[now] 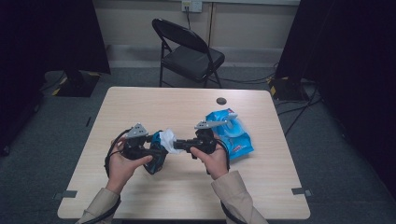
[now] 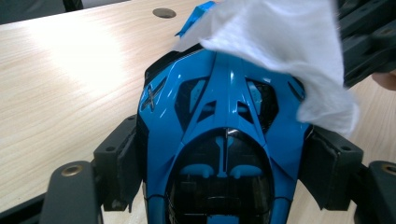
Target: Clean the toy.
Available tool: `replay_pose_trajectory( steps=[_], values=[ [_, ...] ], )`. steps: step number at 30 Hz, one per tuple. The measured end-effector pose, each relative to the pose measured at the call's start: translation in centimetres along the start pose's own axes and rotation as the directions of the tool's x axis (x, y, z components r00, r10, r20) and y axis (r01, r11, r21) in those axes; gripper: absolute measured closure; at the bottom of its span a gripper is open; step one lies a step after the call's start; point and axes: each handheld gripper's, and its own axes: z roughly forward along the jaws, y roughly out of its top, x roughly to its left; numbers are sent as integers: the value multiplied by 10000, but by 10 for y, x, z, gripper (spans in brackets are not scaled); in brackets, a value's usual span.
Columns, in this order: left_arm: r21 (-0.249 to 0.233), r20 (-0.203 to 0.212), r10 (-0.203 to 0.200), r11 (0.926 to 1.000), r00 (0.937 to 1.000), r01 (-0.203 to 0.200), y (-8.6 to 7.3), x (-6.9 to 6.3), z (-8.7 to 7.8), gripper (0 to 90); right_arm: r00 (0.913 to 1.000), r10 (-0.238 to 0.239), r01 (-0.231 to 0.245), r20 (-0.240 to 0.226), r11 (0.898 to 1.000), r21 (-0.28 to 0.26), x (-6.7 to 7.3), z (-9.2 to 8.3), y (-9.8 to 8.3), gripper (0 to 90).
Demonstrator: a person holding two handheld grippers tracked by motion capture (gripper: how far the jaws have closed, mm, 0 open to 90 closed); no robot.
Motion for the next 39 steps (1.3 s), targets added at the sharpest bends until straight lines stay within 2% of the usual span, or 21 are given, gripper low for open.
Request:
replay_pose_trajectory(
  steps=[2,7,10,13,18,21,39],
  values=[
    [-122,116,-12,9999,9999,14,2,-1,0,245,9999,-68,66,107,9997,221,-1,2,-3,853],
    [-210,337,139,9997,9993,-132,7,-9,0,245,9999,-152,154,-34,9990,409,-1,12,-10,853],
    [-147,310,250,9996,9992,-245,7,-9,-1,245,9997,-238,241,-53,9984,504,0,17,-13,853],
    [-212,361,149,9997,9992,-142,7,-9,-1,245,9996,-129,140,-254,9990,420,-1,19,-15,852],
    [-182,344,196,9997,9992,-189,8,-10,-1,245,9992,-358,372,-199,9966,729,2,27,-20,852],
    [-259,357,125,9996,9993,-116,8,-9,-3,245,9993,-196,218,-332,9975,678,1,31,-25,852],
    [-353,315,117,9993,9994,-106,10,-9,-4,245,9980,-296,366,-561,9911,1279,6,52,-50,851]
  ],
)
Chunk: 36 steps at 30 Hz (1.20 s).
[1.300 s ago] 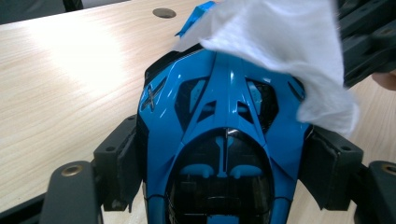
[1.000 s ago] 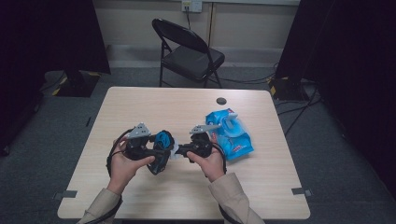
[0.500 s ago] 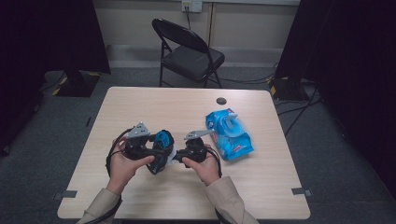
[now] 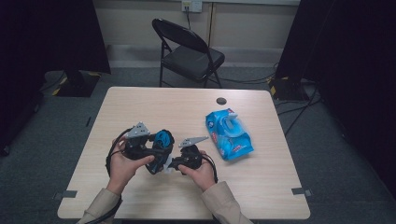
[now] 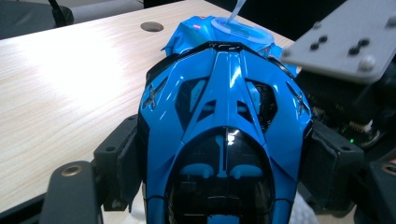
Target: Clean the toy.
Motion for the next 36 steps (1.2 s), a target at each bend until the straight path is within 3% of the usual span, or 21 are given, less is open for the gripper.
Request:
replay_pose_trajectory(
  steps=[6,16,26,36],
  values=[
    [-24,-6,-55,10000,10000,55,0,1,-1,245,9998,179,-179,85,9998,-9,-3,-1,-4,851],
    [59,-43,-121,9999,9999,122,-2,2,0,245,9968,540,-496,594,9961,-729,-18,-33,5,852],
    [177,-29,-197,9996,9998,198,-5,4,1,245,9916,489,-334,1194,9911,-1288,-26,-61,25,853],
    [359,6,-198,9992,9998,197,-10,5,6,245,9870,551,-286,1508,9847,-1721,-29,-75,35,854]
  ],
)
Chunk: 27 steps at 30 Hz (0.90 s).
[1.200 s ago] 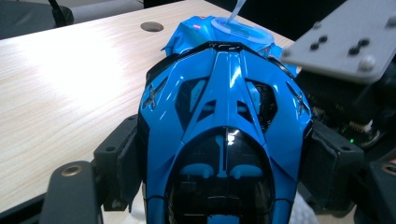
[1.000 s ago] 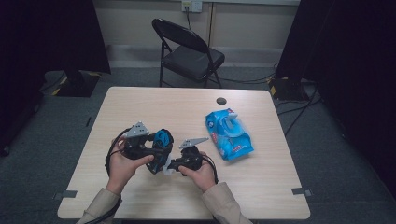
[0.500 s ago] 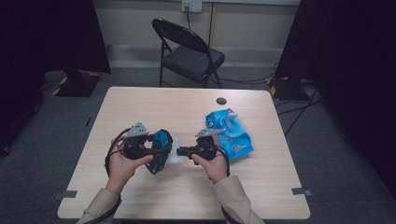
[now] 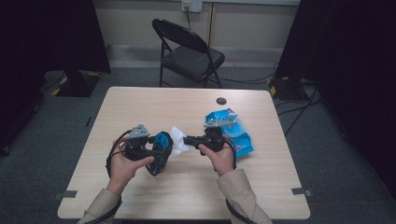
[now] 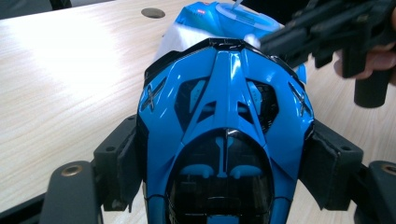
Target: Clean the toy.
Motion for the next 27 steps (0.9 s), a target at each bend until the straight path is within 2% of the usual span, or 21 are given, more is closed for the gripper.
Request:
replay_pose_trajectory(
  steps=[5,18,27],
  values=[
    [81,-34,-87,9999,10000,88,-3,1,2,245,10000,-64,65,77,9996,-257,-1,-7,10,855],
    [333,19,-14,9994,10000,13,-7,1,7,245,9998,-213,218,64,9969,-755,4,-19,31,855],
    [404,-54,-68,9992,10000,70,-9,4,9,245,9992,-303,280,-269,9962,-820,11,-16,34,855]
  ],
)
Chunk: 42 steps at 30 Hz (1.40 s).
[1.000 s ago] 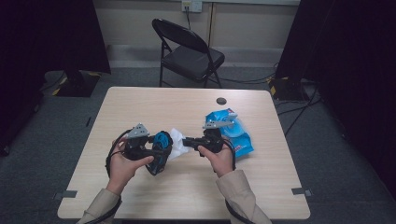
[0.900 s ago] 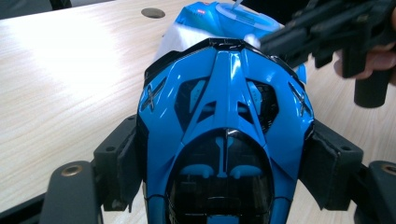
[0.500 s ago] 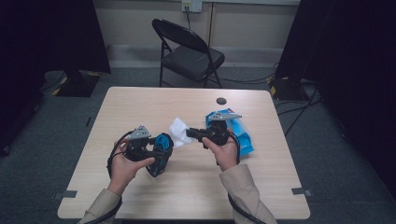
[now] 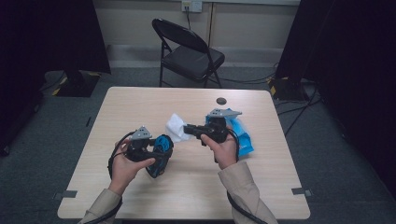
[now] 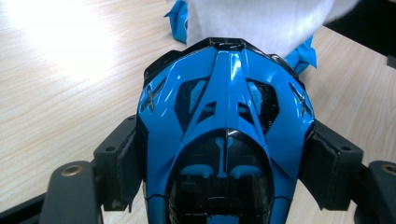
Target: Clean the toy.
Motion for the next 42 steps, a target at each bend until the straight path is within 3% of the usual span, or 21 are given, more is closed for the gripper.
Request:
replay_pose_trajectory(
  steps=[7,16,24,30,42],
  values=[
    [-223,-45,-104,9997,9999,103,2,2,-3,245,9989,-14,36,-469,9989,467,8,17,-11,855],
    [-327,-66,-75,9994,10000,72,4,2,-7,245,9970,187,-133,-749,9974,714,10,30,-23,855],
    [-374,-68,-20,9993,10000,18,5,1,-9,245,9960,453,-393,-775,9962,771,9,36,-34,855],
    [-538,190,85,9985,9998,-75,10,-4,-9,245,9960,376,-292,-807,9942,1030,9,43,-40,855],
    [-668,179,115,9977,9998,-103,13,-6,-13,245,9930,518,-370,-1064,9899,1370,14,59,-57,855]
  ],
)
